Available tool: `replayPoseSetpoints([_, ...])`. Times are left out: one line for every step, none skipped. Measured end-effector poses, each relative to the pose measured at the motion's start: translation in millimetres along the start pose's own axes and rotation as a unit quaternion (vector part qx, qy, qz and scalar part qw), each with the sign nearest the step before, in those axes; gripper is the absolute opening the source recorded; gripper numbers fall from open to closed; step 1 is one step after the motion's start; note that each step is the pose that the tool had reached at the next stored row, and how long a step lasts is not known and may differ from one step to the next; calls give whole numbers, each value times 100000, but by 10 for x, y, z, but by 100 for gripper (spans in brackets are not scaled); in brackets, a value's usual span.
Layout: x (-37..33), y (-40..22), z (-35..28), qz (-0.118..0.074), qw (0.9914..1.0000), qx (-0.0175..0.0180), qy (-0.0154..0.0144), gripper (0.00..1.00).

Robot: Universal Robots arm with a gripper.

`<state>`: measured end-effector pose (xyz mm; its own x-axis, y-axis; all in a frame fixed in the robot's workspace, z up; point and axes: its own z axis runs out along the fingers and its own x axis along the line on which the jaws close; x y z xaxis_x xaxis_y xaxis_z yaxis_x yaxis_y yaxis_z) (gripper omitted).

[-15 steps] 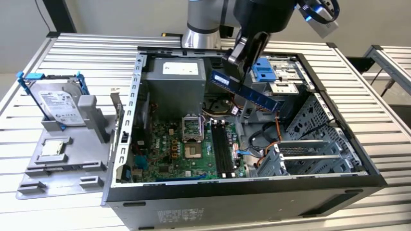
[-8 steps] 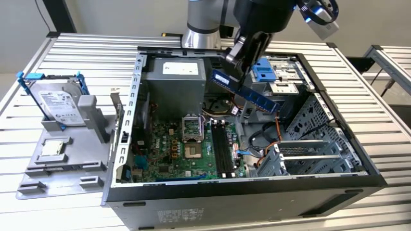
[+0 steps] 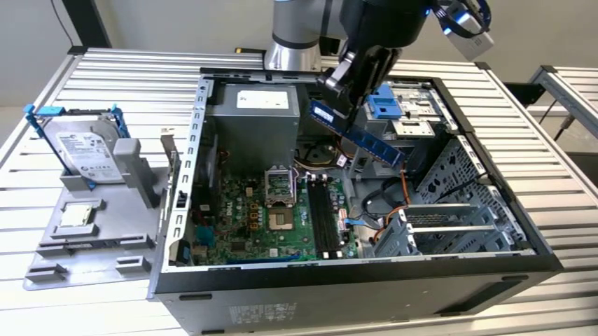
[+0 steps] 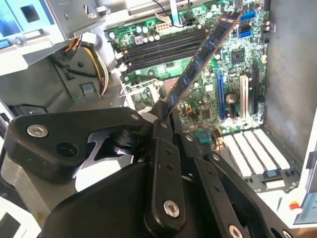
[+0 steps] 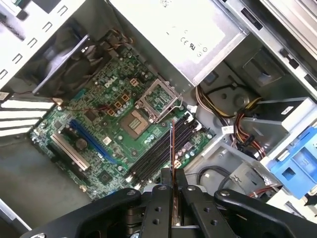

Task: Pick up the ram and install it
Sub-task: 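Insert the ram into the slot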

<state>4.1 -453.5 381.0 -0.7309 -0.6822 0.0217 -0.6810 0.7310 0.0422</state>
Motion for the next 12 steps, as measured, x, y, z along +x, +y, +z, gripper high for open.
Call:
replayPoseSetpoints([0,0,0,342,99999,-6,-17,0])
replayPoseSetpoints([0,0,0,681,99998,-15,-29,0])
replayPoseSetpoints([0,0,0,1035,99995,-24,-45,0])
replayPoseSetpoints([0,0,0,1348,99991,-30,-58,0])
replayPoseSetpoints([0,0,0,1692,99986,-38,-70,0])
replayPoseSetpoints([0,0,0,2026,99979,-45,-85,0])
replayPoseSetpoints([0,0,0,2361,99972,-52,-101,0])
replayPoseSetpoints([0,0,0,2658,99965,-56,-113,0])
replayPoseSetpoints([0,0,0,2988,99955,-65,-127,0])
replayPoseSetpoints([0,0,0,3319,99945,-73,-140,0])
replayPoseSetpoints([0,0,0,3644,99933,-79,-154,0])
replayPoseSetpoints([0,0,0,3947,99922,-86,-167,0])
